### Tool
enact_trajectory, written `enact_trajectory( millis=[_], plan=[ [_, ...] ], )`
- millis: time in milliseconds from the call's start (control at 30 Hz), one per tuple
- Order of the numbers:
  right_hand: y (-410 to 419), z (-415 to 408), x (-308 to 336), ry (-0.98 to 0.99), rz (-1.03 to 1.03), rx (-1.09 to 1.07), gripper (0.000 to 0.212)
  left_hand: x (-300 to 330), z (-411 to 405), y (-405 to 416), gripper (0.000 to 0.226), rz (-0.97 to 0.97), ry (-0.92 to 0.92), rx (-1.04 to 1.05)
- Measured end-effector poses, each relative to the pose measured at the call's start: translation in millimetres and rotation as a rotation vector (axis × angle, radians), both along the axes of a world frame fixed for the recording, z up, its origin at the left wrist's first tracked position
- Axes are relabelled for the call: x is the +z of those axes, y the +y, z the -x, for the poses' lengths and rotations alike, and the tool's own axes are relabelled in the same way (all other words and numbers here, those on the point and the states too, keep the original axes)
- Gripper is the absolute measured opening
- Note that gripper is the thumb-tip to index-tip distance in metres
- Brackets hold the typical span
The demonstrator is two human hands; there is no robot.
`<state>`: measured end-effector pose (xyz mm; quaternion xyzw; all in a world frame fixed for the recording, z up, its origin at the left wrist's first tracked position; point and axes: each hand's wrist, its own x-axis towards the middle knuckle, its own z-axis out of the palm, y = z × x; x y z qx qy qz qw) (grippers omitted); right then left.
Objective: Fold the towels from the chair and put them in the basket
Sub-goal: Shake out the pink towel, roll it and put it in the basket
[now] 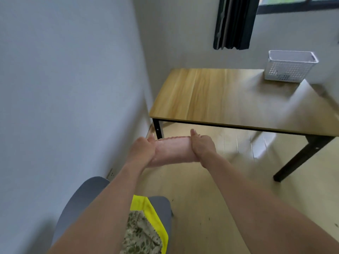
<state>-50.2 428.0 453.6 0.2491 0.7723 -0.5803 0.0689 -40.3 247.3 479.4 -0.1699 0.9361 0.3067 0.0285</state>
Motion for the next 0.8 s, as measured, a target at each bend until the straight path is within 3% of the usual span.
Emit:
enact_trajectory(
  millis=[333, 567, 800],
  plan=[
    [175, 33, 39, 0.042, 0.154, -0.005, 0.048, 33, 23, 161, 0.055, -0.318, 0.062, 0.033],
    [264, 74, 56, 0.012, 0.227, 0.012, 0.059, 47, 62, 252, 0.062, -0.381, 0.052, 0.053],
    [399, 127, 72, 0.127, 0.133, -0.143, 0.058, 75, 138, 390, 0.054, -0.312, 0.128, -0.153]
  ],
)
